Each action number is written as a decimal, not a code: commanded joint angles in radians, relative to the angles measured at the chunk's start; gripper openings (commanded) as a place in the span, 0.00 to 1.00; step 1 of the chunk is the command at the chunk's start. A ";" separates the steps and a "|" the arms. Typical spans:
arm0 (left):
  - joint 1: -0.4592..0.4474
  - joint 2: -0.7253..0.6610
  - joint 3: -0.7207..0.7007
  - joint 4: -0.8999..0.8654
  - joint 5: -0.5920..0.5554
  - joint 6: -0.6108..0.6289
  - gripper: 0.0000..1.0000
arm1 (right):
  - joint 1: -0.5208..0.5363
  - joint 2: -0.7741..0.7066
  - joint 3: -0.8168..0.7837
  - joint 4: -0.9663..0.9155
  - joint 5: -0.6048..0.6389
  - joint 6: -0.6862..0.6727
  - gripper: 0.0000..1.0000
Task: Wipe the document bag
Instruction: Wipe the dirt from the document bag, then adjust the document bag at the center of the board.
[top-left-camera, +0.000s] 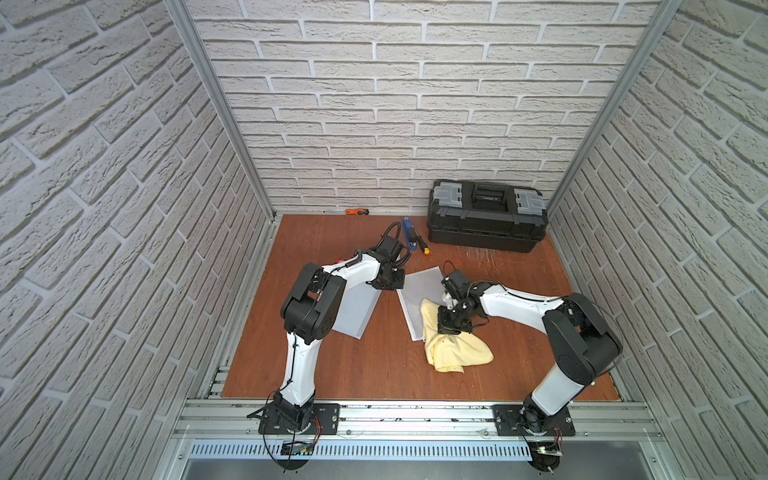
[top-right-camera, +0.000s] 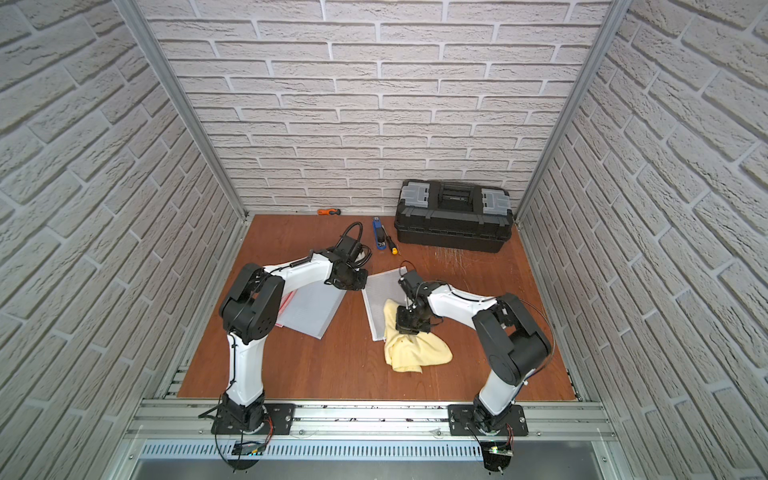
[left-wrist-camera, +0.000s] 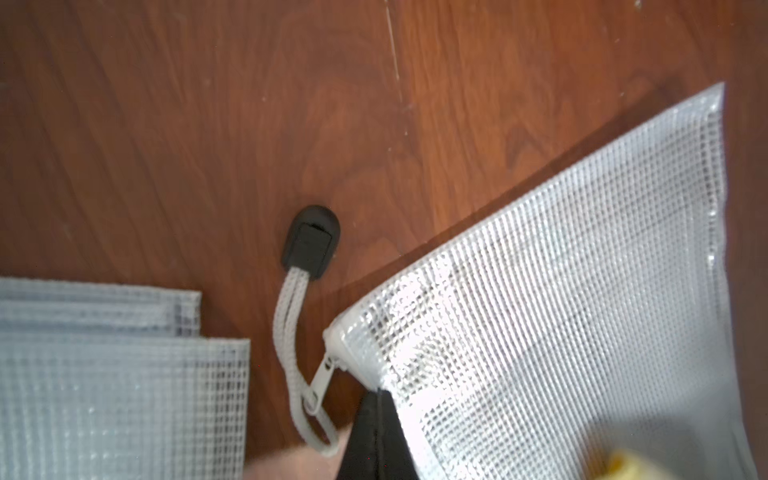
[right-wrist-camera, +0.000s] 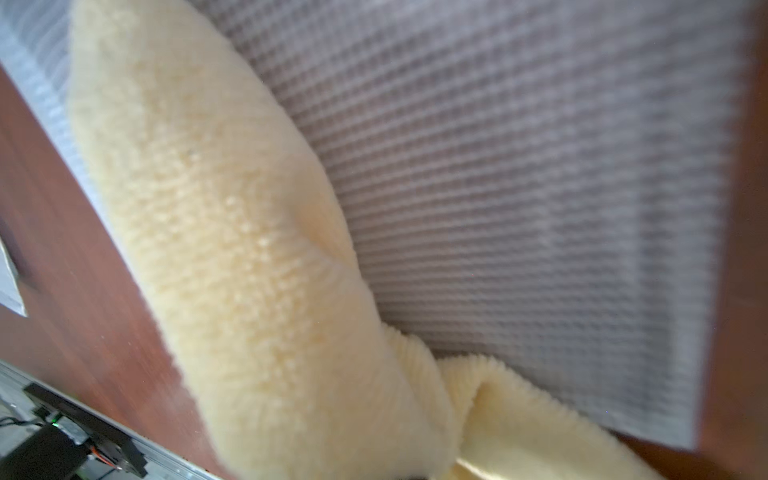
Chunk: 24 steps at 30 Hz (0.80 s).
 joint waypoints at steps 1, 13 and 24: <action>0.002 0.039 -0.044 -0.067 -0.036 0.020 0.00 | -0.098 -0.060 -0.058 -0.089 0.046 -0.049 0.03; 0.002 -0.007 -0.062 -0.068 -0.063 0.025 0.00 | -0.364 -0.166 -0.023 -0.195 0.085 -0.171 0.03; -0.001 -0.340 -0.197 0.078 0.013 -0.009 0.98 | -0.283 -0.010 0.118 -0.115 0.031 -0.202 0.03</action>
